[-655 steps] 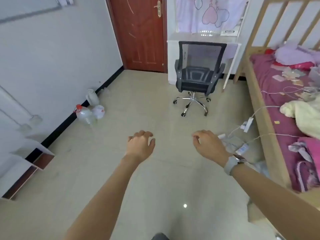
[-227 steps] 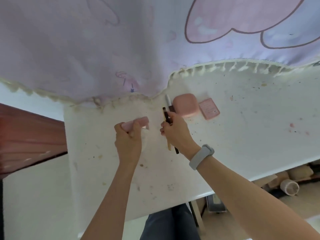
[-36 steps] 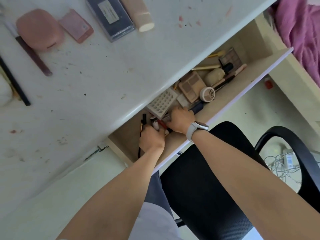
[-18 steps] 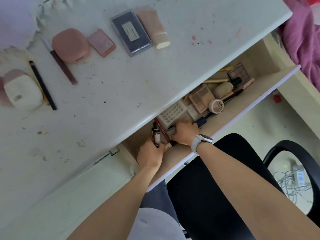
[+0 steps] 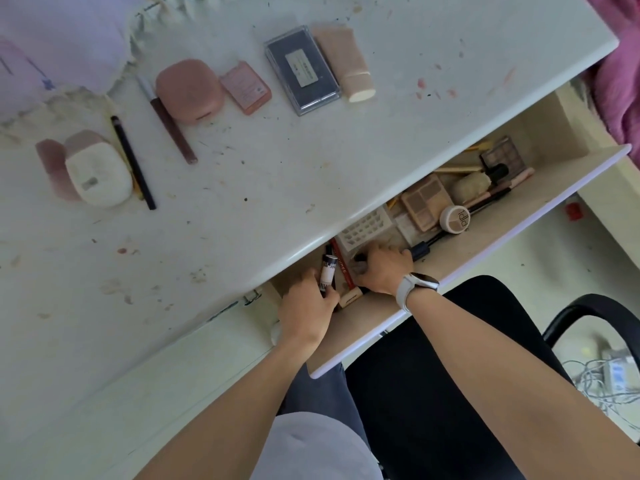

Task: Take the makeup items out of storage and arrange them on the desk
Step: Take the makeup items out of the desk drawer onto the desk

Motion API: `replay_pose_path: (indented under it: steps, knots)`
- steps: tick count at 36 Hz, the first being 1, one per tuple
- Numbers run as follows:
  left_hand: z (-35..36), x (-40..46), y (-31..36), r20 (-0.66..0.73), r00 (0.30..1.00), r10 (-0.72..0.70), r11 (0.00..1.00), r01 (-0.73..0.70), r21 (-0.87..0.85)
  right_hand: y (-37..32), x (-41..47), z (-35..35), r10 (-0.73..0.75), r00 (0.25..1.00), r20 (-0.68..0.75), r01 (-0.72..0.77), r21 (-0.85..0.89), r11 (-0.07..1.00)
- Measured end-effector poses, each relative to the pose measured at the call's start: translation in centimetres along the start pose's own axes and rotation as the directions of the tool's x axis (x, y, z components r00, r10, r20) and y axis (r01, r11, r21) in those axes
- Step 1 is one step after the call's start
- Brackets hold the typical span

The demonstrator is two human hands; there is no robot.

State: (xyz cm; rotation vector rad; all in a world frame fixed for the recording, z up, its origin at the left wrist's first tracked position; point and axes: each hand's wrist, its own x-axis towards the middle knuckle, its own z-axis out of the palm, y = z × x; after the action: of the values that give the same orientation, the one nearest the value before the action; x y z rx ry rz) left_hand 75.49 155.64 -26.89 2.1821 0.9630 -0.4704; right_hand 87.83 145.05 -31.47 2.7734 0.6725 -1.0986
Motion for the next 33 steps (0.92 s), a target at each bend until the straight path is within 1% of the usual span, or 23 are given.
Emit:
replay_pose_path:
  steps: [3, 6, 9, 11, 13, 15, 18, 19, 22, 23, 25, 29, 31, 33]
  knots:
    - [-0.5, -0.7, 0.1, -0.007, 0.998, 0.056, 0.998, -0.056, 0.016, 0.4, -0.5, -0.8, -0.052, 0.999, 0.004, 0.052, 0.042, 0.998]
    - [-1.3, -1.5, 0.2, -0.017, 0.99, 0.14, 0.99, -0.14, -0.004, 0.6, -1.5, -1.8, -0.142, 0.989, 0.049, 0.135, 0.128, 0.983]
    - [-2.6, -2.4, 0.0, -0.04, 0.974, 0.223, 0.974, -0.225, -0.033, 0.5, -3.0, -3.0, -0.204, 0.975, 0.09, 0.182, 0.211, 0.96]
    - [-3.7, -3.1, -0.2, -0.086, 0.953, 0.29, 0.955, -0.294, -0.038, 0.7, -4.2, -3.9, -0.217, 0.973, 0.08, 0.183, 0.31, 0.933]
    - [-5.0, -3.6, -0.3, -0.168, 0.935, 0.314, 0.944, -0.326, -0.047, 0.8, -5.4, -5.0, -0.232, 0.972, 0.037, 0.191, 0.452, 0.871]
    - [-6.6, -3.8, -0.5, -0.253, 0.923, 0.291, 0.946, -0.317, -0.067, 0.2, -6.5, -6.5, -0.269, 0.963, -0.018, 0.232, 0.563, 0.793]
    - [-9.1, -3.5, -0.9, -0.342, 0.922, 0.179, 0.955, -0.246, -0.163, -2.0, -7.7, -9.4, -0.321, 0.939, -0.119, 0.313, 0.68, 0.663]
    - [-9.9, -3.2, -1.1, -0.366, 0.921, 0.132, 0.954, -0.219, -0.207, -3.0, -7.8, -10.2, -0.325, 0.932, -0.158, 0.339, 0.693, 0.636]
    - [-12.1, -1.8, -1.9, -0.419, 0.907, -0.027, 0.94, -0.12, -0.32, -6.6, -7.2, -11.9, -0.293, 0.928, -0.229, 0.366, 0.704, 0.608]
    - [-12.7, -1.2, -2.1, -0.433, 0.899, -0.069, 0.94, -0.087, -0.33, -7.9, -6.6, -12.3, -0.273, 0.929, -0.249, 0.368, 0.703, 0.608]
    - [-13.6, -0.1, -2.6, -0.464, 0.879, -0.111, 0.954, -0.036, -0.297, -10.3, -5.2, -12.8, -0.232, 0.931, -0.28, 0.363, 0.669, 0.648]
    - [-14.6, 2.0, -2.8, -0.536, 0.836, -0.115, 0.971, -0.019, -0.239, -14.2, -2.5, -13.4, -0.198, 0.926, -0.322, 0.359, 0.583, 0.729]
    - [-14.8, 2.9, -2.7, -0.542, 0.833, -0.108, 0.979, -0.005, -0.203, -15.2, -1.6, -13.5, -0.186, 0.919, -0.348, 0.365, 0.569, 0.737]
    - [-15.1, 3.6, -2.6, -0.549, 0.828, -0.115, 0.985, 0.024, -0.171, -15.8, -1.1, -13.7, -0.179, 0.922, -0.343, 0.358, 0.585, 0.728]
